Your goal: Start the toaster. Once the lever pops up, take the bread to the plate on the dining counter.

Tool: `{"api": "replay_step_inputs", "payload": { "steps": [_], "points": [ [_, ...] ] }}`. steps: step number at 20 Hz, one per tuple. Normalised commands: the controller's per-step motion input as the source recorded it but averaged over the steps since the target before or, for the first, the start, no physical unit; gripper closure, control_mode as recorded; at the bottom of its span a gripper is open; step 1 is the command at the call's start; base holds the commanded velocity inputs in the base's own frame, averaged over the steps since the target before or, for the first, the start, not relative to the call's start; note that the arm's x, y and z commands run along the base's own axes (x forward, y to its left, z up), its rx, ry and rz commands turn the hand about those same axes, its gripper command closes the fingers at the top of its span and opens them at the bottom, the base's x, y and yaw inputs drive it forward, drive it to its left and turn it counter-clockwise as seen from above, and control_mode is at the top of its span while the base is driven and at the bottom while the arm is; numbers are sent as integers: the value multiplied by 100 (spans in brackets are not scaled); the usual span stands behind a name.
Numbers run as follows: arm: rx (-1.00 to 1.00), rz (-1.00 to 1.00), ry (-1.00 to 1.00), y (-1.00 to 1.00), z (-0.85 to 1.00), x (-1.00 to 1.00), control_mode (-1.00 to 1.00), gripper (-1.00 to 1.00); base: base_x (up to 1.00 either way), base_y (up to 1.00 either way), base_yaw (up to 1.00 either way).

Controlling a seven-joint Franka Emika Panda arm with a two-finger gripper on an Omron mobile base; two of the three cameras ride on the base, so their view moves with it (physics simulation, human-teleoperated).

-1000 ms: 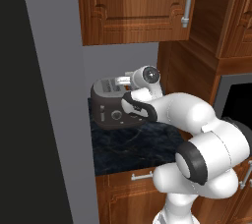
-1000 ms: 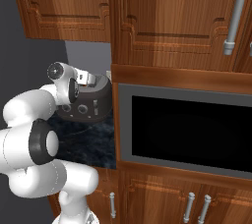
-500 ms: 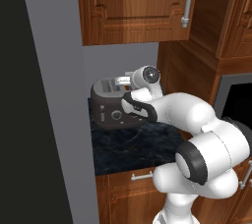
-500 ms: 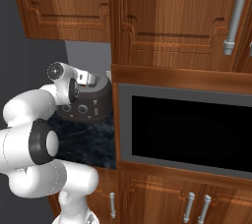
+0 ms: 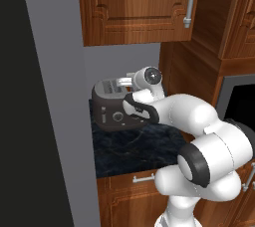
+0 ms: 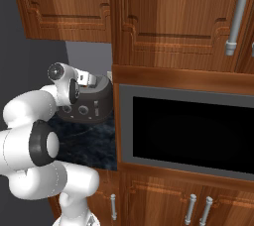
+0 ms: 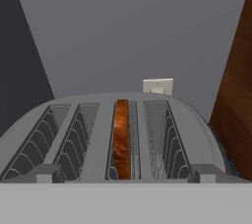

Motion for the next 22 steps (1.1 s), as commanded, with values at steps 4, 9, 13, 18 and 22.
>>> {"api": "replay_step_inputs", "payload": {
  "steps": [4, 9, 13, 18, 22],
  "points": [
    [0, 0, 0, 0, 0, 0, -100, -100, 0, 0, 0],
    [0, 0, 0, 0, 0, 0, -100, -100, 0, 0, 0],
    [0, 0, 0, 0, 0, 0, -100, -100, 0, 0, 0],
    [0, 0, 0, 0, 0, 0, -100, -100, 0, 0, 0],
    [0, 0, 0, 0, 0, 0, -100, -100, 0, 0, 0]
  ]
}}
